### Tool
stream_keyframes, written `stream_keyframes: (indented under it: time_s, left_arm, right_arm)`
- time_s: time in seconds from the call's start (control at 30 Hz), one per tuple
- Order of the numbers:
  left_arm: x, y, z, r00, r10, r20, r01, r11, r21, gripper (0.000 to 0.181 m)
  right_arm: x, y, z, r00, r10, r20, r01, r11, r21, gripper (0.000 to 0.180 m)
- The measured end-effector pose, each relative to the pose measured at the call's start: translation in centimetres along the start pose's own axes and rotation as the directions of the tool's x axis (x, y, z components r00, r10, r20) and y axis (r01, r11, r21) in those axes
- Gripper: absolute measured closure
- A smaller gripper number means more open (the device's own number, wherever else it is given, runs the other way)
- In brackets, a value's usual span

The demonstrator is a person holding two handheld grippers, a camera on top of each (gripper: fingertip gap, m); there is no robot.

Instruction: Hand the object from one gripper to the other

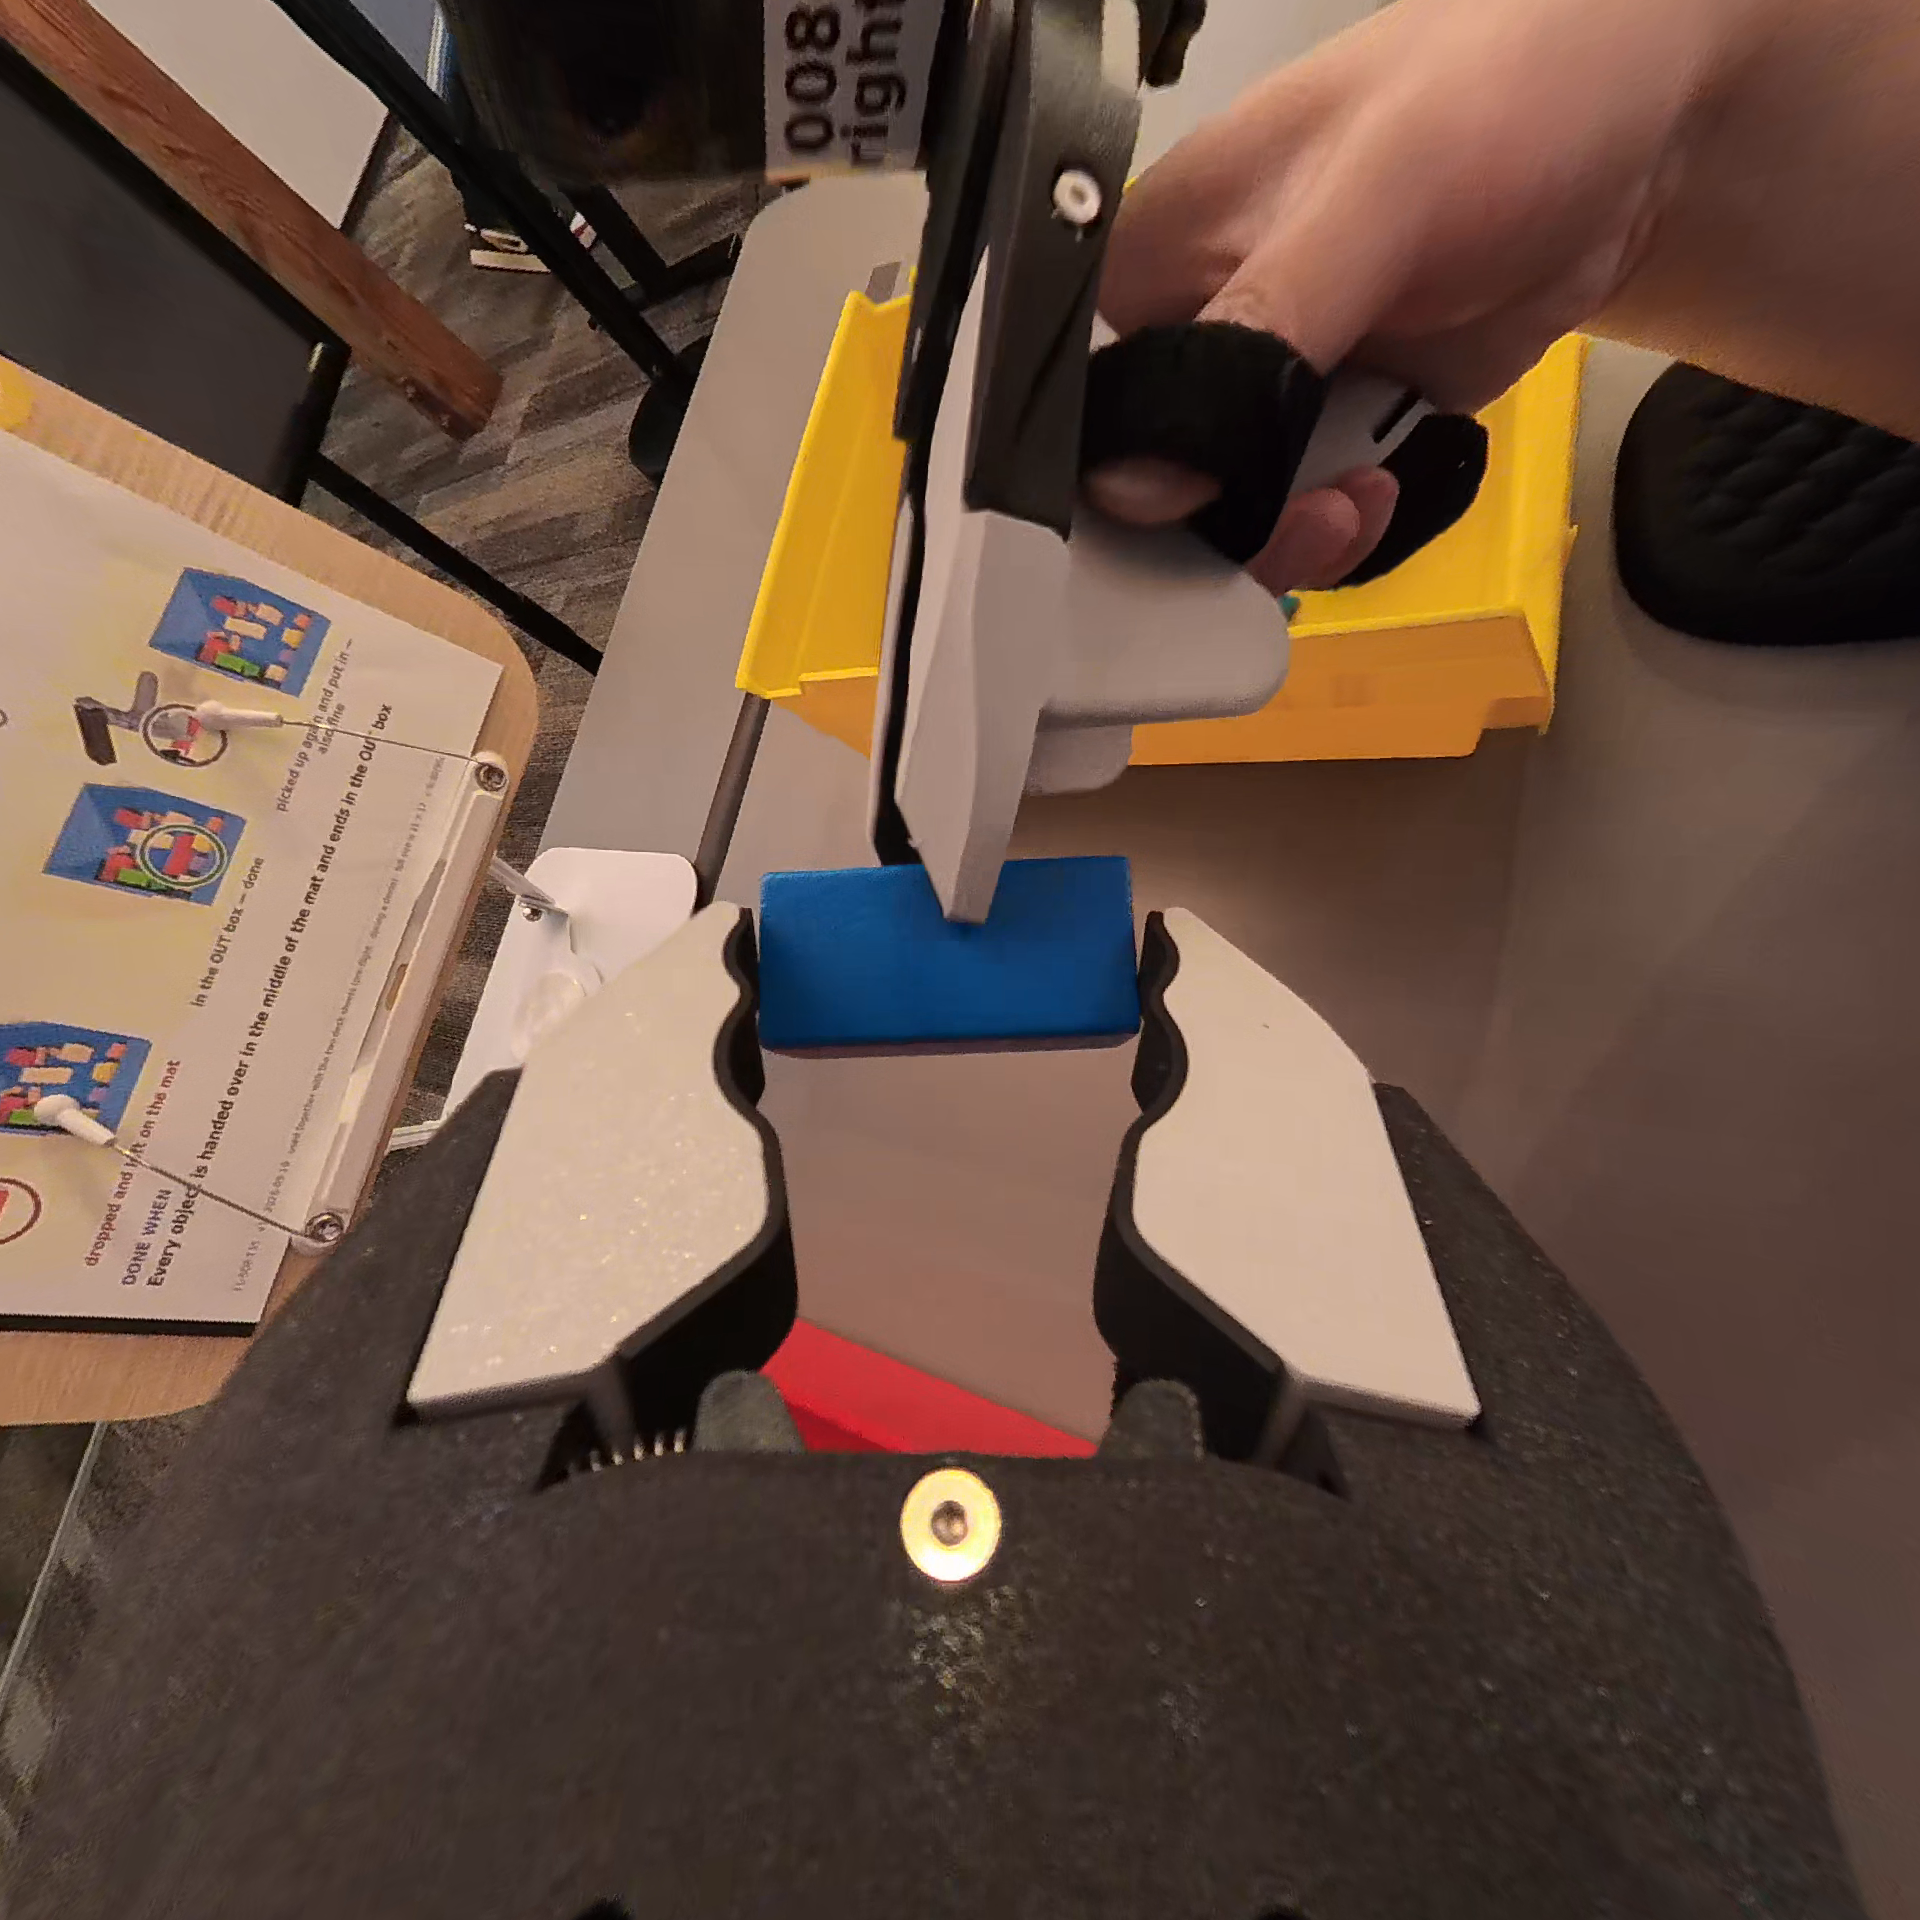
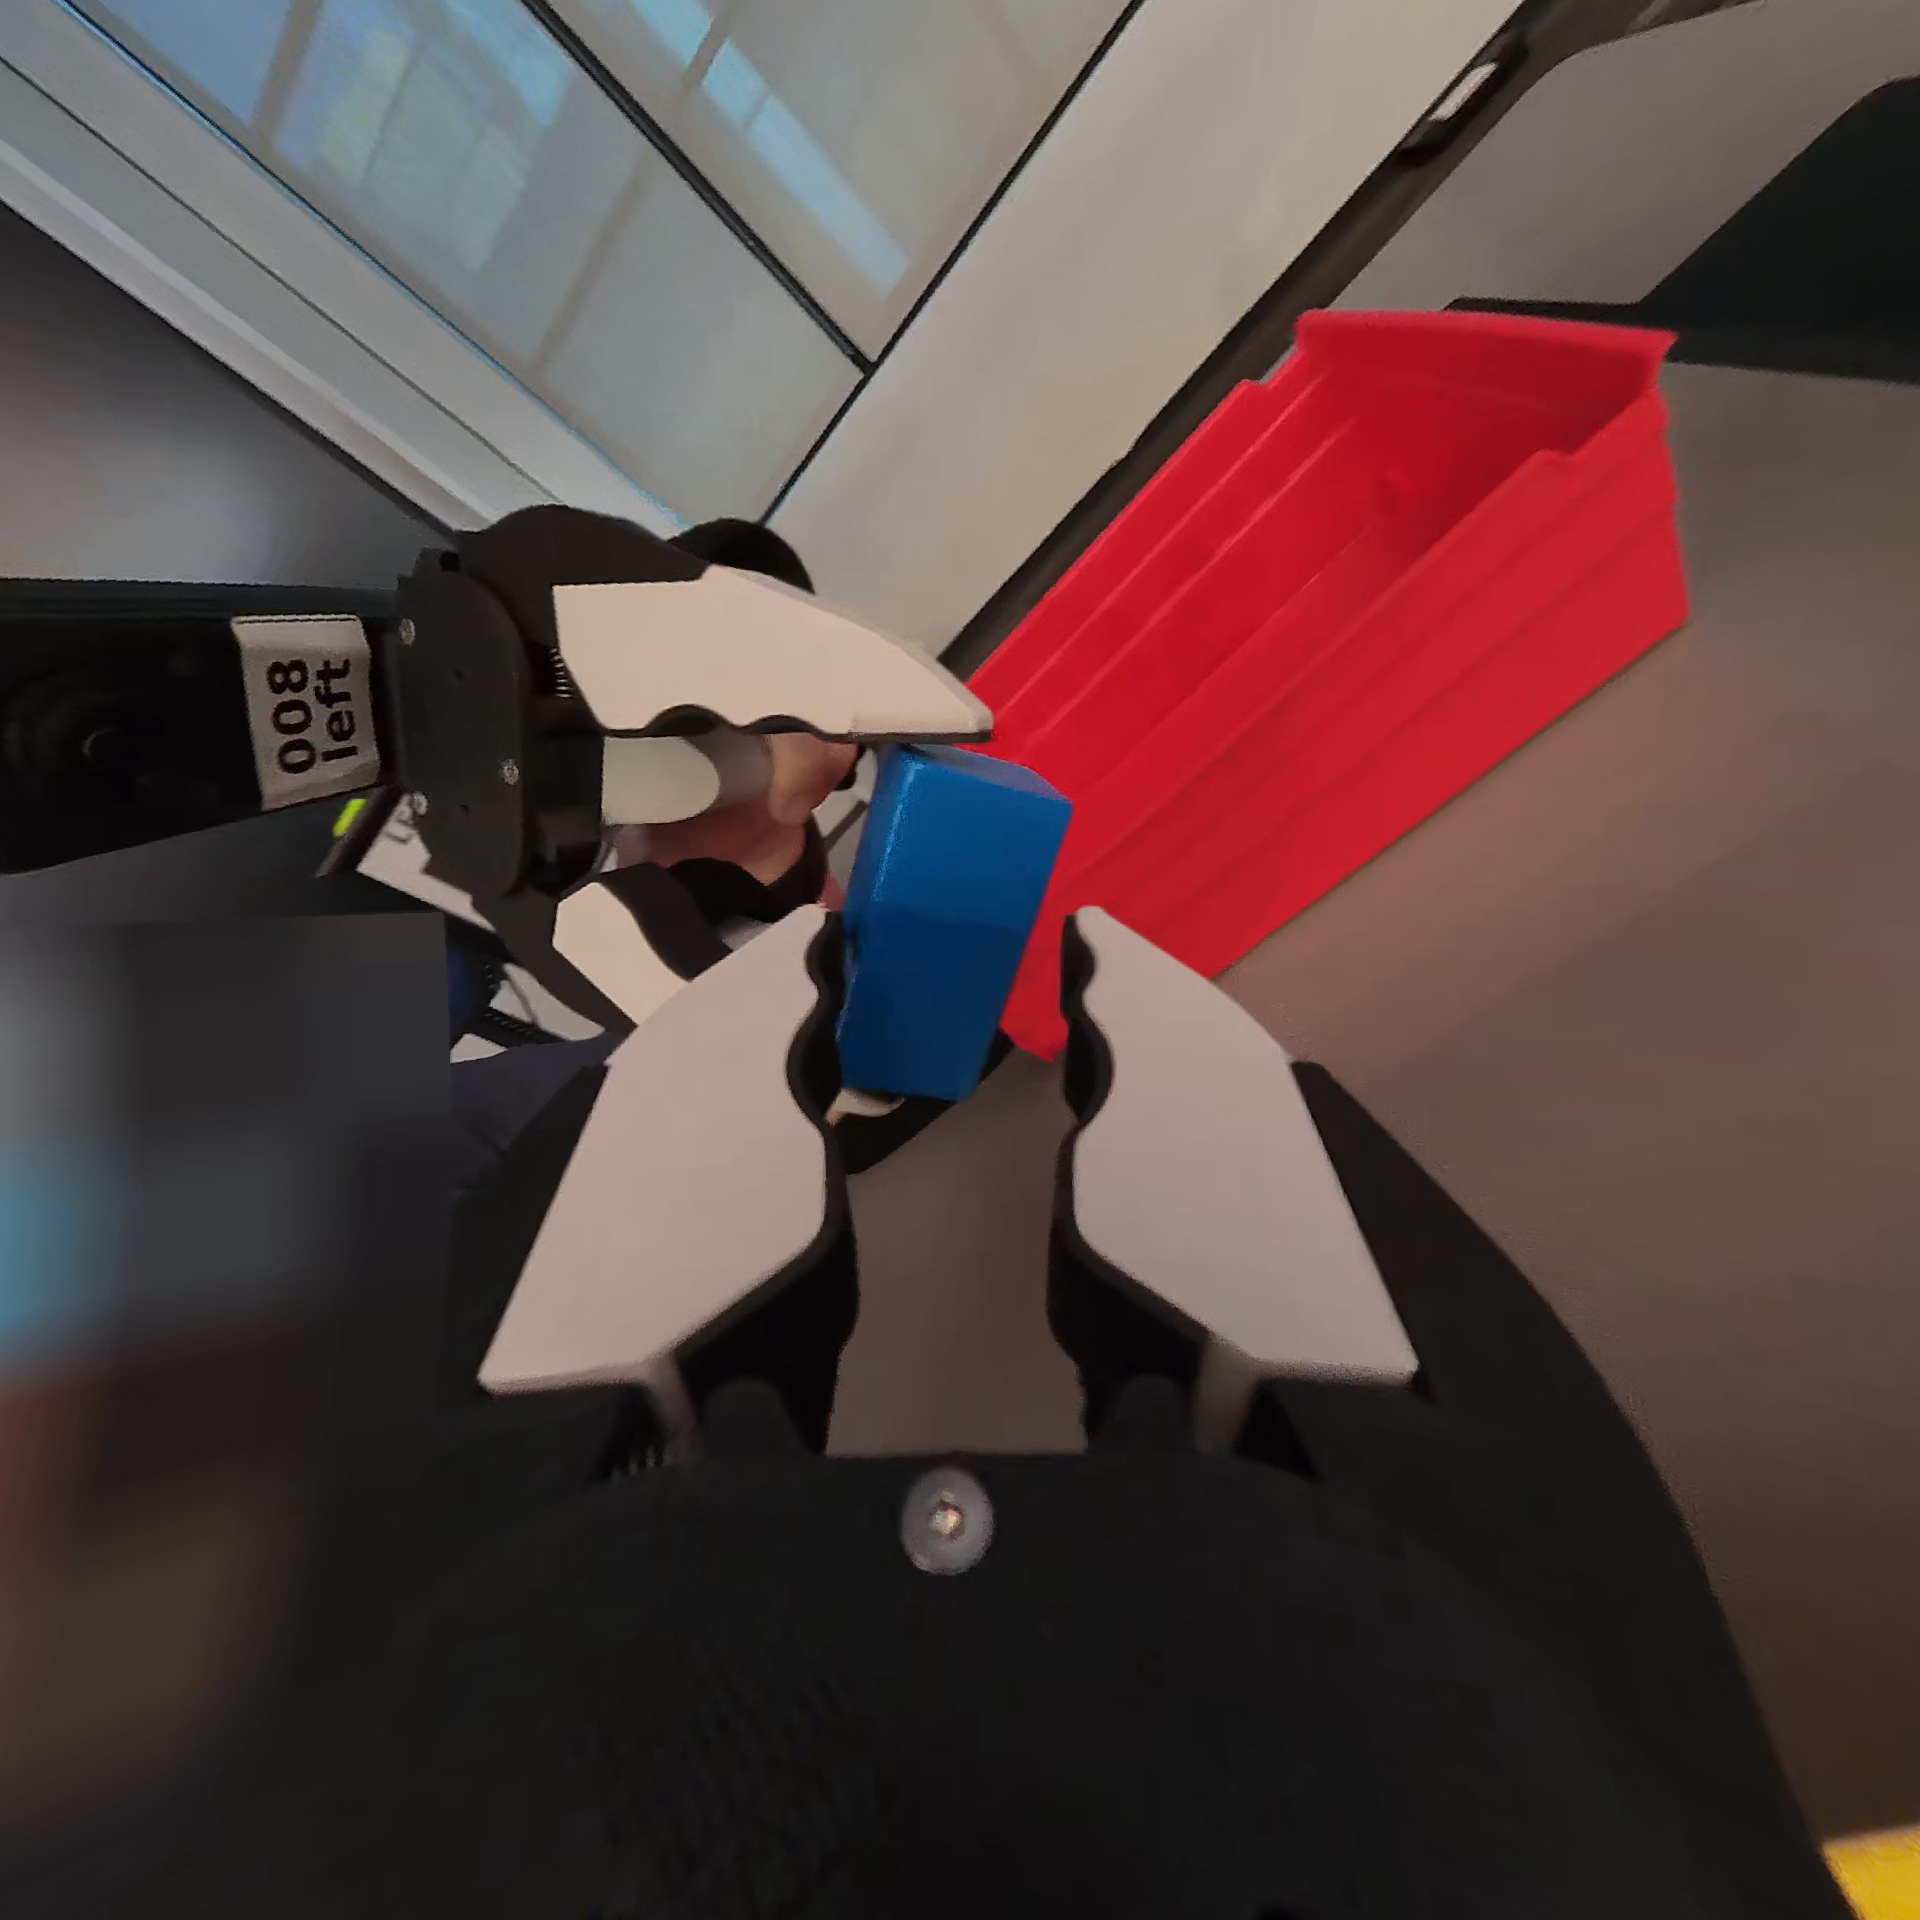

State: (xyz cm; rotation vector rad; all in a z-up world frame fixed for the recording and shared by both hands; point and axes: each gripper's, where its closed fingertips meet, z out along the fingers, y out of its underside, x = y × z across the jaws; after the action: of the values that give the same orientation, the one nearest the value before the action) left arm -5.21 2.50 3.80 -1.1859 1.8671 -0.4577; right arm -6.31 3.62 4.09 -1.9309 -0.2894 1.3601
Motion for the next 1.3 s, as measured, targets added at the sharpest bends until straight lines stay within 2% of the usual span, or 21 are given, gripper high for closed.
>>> stream_keyframes:
  time_s: [0.03, 0.17, 0.37, 0.5, 0.6, 0.73, 0.83, 0.93, 1.1, 1.3]
  left_arm:
    - [0.1, -0.1, -0.1, 1.0, 0.003, 0.001, -0.003, 1.0, 0.001, 0.111]
    - [0.4, -0.2, -0.3, 1.0, -0.001, -0.015, 0.001, 1.0, 0.009, 0.111]
    - [0.0, -0.6, -0.6, 1.0, -0.009, 0.026, 0.007, 0.999, 0.047, 0.109]
    - [-0.2, -1.3, -2.3, 0.997, -0.074, -0.032, 0.077, 0.989, 0.128, 0.106]
    - [-0.7, -2.3, -4.3, 0.983, -0.152, -0.106, 0.173, 0.958, 0.227, 0.103]
    - [-0.5, -4.3, -7.2, 0.938, -0.225, -0.265, 0.313, 0.878, 0.363, 0.11]
    - [-0.3, -4.4, -8.1, 0.949, -0.197, -0.246, 0.281, 0.883, 0.377, 0.114]
    - [-0.2, -4.3, -8.6, 0.961, -0.176, -0.213, 0.247, 0.892, 0.38, 0.114]
    - [0.0, -4.6, -9.4, 0.953, -0.183, -0.243, 0.27, 0.877, 0.399, 0.117]
    - [-0.6, -3.9, -9.4, 0.955, -0.195, -0.223, 0.27, 0.885, 0.38, 0.117]
  right_arm:
    - [-0.3, 0.1, 0.1, 0.999, 0.01, 0.032, -0.01, 1.0, -0.003, 0.145]
    - [-0.5, 0.4, 0.2, 0.996, 0.039, 0.084, -0.037, 0.999, -0.021, 0.145]
    - [0.8, 0.3, -0.5, 1.0, 0.003, 0.007, -0.002, 1.0, -0.026, 0.146]
    - [1.0, 0.0, -3.9, 0.998, -0.045, -0.041, 0.043, 0.998, -0.052, 0.146]
    - [2.2, 1.0, -8.7, 0.958, -0.199, -0.209, 0.169, 0.974, -0.151, 0.146]
    - [6.0, 5.3, -15.9, 0.816, -0.424, -0.394, 0.248, 0.871, -0.424, 0.146]
    - [8.2, 9.6, -18.4, 0.756, -0.545, -0.364, 0.247, 0.752, -0.611, 0.146]
    - [8.9, 12.1, -18.3, 0.783, -0.532, -0.322, 0.183, 0.692, -0.698, 0.146]
    - [10.9, 14.9, -18.3, 0.778, -0.541, -0.32, 0.061, 0.571, -0.819, 0.146]
    - [12.5, 16.3, -16.5, 0.782, -0.567, -0.258, 0.032, 0.45, -0.892, 0.146]
